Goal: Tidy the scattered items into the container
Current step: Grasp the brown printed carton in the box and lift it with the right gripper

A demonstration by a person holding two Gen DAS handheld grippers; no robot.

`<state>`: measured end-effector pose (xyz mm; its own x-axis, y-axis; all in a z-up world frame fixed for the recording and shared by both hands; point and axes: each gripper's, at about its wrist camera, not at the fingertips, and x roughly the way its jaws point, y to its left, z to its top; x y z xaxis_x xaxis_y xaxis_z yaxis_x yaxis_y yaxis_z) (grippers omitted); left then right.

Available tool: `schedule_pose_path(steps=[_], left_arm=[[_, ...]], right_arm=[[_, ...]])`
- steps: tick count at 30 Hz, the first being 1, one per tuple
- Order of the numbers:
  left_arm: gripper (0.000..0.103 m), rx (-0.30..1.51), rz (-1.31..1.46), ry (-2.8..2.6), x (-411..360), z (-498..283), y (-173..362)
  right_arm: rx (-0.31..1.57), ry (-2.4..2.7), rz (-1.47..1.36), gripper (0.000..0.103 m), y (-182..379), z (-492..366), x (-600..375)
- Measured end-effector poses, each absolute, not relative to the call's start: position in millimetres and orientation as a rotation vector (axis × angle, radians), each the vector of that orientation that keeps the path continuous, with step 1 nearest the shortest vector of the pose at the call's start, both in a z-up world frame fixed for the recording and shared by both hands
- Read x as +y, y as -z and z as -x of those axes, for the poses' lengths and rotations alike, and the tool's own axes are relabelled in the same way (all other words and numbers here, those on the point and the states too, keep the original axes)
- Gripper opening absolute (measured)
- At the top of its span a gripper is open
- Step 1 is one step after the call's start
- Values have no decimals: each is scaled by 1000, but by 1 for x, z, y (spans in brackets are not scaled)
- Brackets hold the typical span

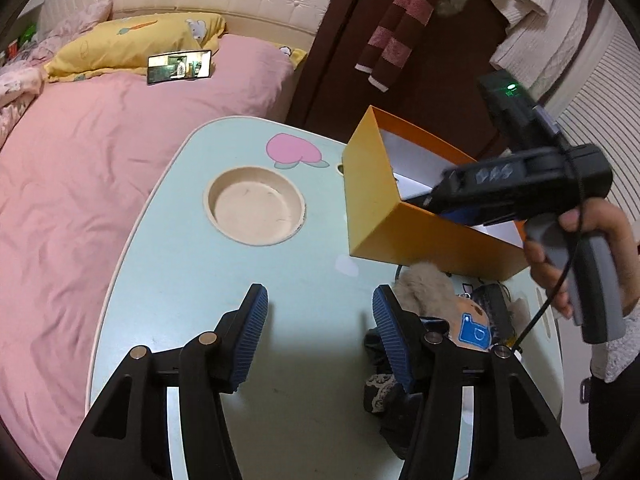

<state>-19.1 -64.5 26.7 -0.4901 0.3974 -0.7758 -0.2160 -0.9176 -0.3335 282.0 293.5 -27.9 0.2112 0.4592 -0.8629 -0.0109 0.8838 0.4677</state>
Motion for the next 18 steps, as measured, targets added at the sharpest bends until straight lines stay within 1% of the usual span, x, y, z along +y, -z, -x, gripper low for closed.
schedule_pose_path(steps=[1,2,8,12,15,18], left_arm=[[56,-274,1335,-2426,-66,20,-26],[56,-280,1334,-2430,-67,21,-26],[56,-311,1329,-2440,-72,22,-26],[56,-317,1322,-2448,-74,24,-29],[56,-273,1313,-2453,-71,29,-35],[56,-216,1243,-2452,-66,35,-51]], right_arm=[[1330,-328,-360,65,26,-282,297],[1332,-319,-324,60,26,-281,299],[1279,-340,-344,59,24,-270,284],[1159,-363,-436,59,3,-252,257],[1038,-390,-476,59,-23,-224,236],[914,-409,-481,59,-44,-184,223]])
